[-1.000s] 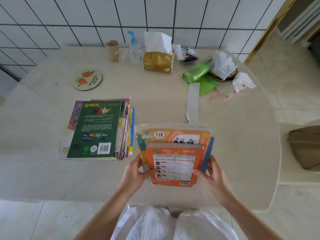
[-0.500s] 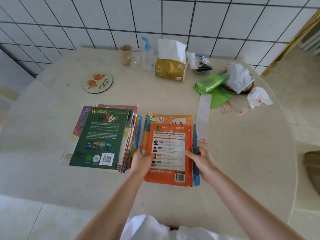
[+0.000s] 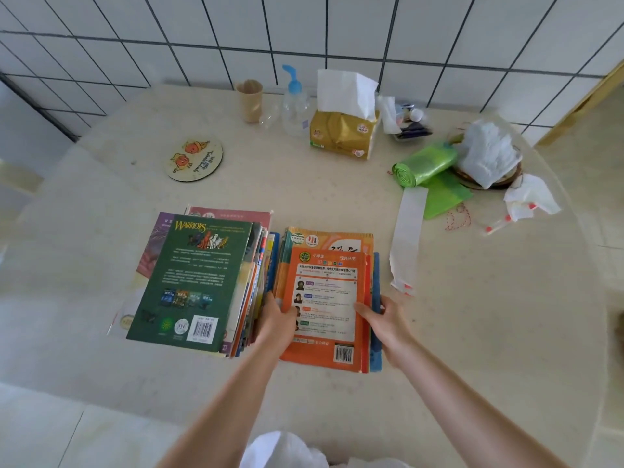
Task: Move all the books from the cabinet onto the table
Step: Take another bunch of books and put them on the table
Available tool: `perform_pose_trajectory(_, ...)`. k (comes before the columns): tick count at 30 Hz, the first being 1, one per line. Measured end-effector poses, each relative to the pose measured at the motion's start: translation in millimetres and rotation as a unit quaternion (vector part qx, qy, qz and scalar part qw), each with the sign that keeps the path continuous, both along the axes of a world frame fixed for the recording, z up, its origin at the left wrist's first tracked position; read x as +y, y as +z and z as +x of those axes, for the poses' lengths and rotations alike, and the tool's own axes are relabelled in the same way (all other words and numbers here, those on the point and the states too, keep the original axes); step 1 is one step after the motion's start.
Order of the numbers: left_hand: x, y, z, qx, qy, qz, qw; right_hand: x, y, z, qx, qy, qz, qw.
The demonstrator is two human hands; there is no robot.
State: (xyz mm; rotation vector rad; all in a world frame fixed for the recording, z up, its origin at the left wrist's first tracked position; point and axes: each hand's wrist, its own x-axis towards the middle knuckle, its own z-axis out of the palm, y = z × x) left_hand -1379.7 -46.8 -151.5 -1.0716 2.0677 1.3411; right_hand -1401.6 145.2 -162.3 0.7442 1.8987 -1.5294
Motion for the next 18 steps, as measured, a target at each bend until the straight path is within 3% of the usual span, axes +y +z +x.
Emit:
perform_pose_trajectory(7,4,-14,0,-0.010,-0.038,-0.042,0.998,5,1,-1,0.002,0.051,0.050,0.997)
perform_pose_trajectory(18,11,31,18,0.056,-0.047,-0.019,0.997,7,20,19,0.098,0.135,0.062,0.984)
